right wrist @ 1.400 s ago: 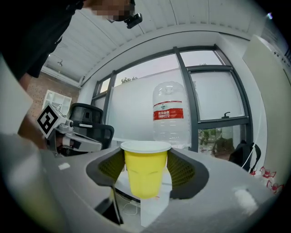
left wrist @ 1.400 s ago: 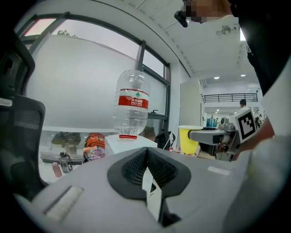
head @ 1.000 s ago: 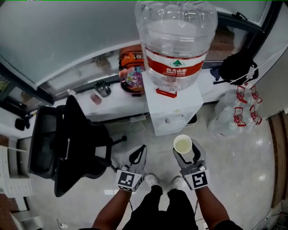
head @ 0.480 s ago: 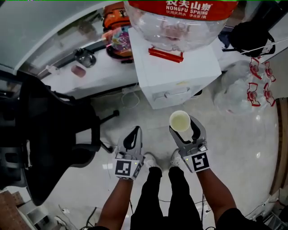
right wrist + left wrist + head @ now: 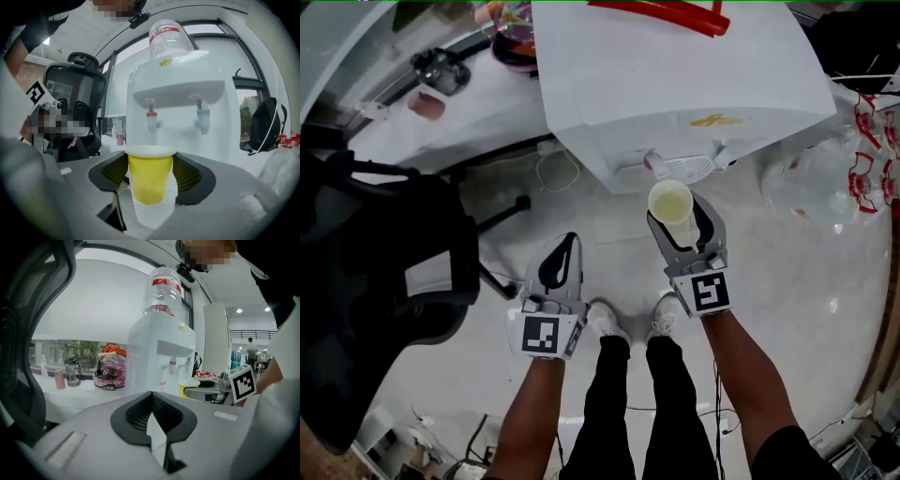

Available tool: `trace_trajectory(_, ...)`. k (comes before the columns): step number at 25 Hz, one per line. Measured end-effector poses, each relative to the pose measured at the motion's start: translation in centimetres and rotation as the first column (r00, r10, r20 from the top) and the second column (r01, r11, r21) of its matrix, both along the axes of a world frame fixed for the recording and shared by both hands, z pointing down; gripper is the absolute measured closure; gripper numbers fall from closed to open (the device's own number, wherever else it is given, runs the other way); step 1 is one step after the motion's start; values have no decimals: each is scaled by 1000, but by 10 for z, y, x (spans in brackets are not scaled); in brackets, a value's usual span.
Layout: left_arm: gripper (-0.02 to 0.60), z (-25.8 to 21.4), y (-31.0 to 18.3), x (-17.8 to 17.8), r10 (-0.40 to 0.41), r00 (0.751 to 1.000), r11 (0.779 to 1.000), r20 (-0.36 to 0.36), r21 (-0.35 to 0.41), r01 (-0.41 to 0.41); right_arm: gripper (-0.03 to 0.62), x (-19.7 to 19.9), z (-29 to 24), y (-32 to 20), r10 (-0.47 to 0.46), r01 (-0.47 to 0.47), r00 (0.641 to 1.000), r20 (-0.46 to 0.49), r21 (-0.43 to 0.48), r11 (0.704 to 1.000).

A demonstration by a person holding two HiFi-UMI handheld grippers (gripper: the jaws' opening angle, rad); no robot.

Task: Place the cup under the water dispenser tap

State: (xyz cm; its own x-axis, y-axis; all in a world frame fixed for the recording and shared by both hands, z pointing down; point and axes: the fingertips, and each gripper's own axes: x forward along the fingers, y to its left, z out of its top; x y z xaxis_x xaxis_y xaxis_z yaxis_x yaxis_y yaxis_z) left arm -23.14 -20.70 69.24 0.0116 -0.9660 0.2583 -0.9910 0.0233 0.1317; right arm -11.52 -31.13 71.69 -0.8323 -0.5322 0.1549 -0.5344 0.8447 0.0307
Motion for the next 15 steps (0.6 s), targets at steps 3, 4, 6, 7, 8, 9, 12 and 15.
trace_trajectory(3,568,16,-2,-13,-57,998,998,-2,-14,57,298,-15,25,-12,-15,15,1000,0,17,1000)
trace_trajectory(4,568,21,-1,-16,-69,998,997,-8,-16,69,298,-20,33,-14,-12,12,1000,2,18,1000)
trace_trajectory(6,568,31,0,-18,-76,997,997,-25,-17,75,298,-24,46,-20,1,-1,1000,-4,21,1000)
trace_trajectory(7,568,35,0,-18,-72,997,997,-28,-16,72,296,-25,50,-23,8,-8,1000,-7,28,1000)
trace_trajectory(8,568,37,0,-18,-67,997,998,-26,-14,66,296,-28,53,-27,14,-14,1000,-4,36,999)
trace_trajectory(9,568,39,1,-18,-60,998,998,-21,-13,60,296,-32,54,-30,17,-17,1000,5,45,999)
trace_trajectory(12,568,45,2,-17,-44,999,999,-9,-14,44,295,-44,60,-36,17,-18,1000,16,66,998)
trace_trajectory(15,568,51,3,-17,-45,999,999,-13,-18,45,292,-51,74,-40,27,-27,1000,-4,65,998)
